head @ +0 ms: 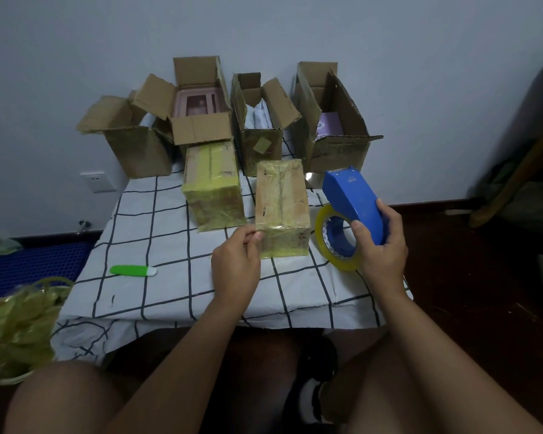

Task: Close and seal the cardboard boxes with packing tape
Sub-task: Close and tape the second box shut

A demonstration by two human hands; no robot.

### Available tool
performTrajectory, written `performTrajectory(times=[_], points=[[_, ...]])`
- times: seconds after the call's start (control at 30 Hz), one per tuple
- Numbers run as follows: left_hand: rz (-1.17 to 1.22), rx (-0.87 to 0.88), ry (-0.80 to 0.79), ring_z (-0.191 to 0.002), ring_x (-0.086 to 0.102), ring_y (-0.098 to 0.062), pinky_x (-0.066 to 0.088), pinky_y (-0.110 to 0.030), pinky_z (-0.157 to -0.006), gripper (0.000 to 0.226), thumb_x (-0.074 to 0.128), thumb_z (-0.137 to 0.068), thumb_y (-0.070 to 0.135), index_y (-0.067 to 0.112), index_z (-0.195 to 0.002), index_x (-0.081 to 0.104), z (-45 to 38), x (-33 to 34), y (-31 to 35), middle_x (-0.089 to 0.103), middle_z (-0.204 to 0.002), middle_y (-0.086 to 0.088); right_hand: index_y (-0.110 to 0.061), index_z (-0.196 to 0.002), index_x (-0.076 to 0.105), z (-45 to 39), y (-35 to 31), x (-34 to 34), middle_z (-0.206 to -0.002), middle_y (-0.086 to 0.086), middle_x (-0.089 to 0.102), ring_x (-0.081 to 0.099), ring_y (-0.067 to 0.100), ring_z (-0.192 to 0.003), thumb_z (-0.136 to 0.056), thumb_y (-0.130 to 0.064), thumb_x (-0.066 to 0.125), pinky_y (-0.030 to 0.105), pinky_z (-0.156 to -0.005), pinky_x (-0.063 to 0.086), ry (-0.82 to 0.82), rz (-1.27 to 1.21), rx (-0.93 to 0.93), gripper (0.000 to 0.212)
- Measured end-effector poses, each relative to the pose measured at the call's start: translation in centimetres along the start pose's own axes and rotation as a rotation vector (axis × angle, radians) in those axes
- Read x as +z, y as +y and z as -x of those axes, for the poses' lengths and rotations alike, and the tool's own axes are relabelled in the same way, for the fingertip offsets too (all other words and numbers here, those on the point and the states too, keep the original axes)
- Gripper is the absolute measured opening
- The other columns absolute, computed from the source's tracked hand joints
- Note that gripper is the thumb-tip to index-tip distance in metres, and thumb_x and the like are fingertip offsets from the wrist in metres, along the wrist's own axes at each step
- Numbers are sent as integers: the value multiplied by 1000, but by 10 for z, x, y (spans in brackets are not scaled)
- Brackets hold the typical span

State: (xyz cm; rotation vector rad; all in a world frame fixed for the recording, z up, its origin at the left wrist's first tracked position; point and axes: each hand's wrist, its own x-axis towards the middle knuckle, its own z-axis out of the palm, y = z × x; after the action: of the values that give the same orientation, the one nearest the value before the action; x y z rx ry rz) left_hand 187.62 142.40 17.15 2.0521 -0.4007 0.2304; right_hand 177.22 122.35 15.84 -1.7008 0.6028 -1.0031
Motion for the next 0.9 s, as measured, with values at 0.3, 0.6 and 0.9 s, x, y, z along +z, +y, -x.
performTrajectory(times=[0.3,0.6,0.9], points=[[-174,300,-173,-102,51,-15,43,-27,-79,37,69,-91,24,32,-127,65,-26,-21,-11,45,-131,-3,-35,-135,49,1,0,-1,-129,-14,51,55,4,-117,-90,-28,70,20,-89,51,-6,0,-14,50],[-305,590,-210,-104,51,-27,49,-46,-86,16,62,-85,11,6,-100,67,-42,-8,-11,58,-108,-8,-34,-136,49,0,-2,-2,-117,-35,47,53,-9,-110,-92,-24,70,21,-88,51,5,-3,22,50],[-294,668,-218,-83,50,-25,28,-29,-72,25,48,-90,25,9,-83,65,-42,12,-1,57,-83,-4,-34,-135,48,-1,0,-4,-119,-31,48,53,-9,-108,-92,-23,69,16,-83,50,6,-31,28,49]])
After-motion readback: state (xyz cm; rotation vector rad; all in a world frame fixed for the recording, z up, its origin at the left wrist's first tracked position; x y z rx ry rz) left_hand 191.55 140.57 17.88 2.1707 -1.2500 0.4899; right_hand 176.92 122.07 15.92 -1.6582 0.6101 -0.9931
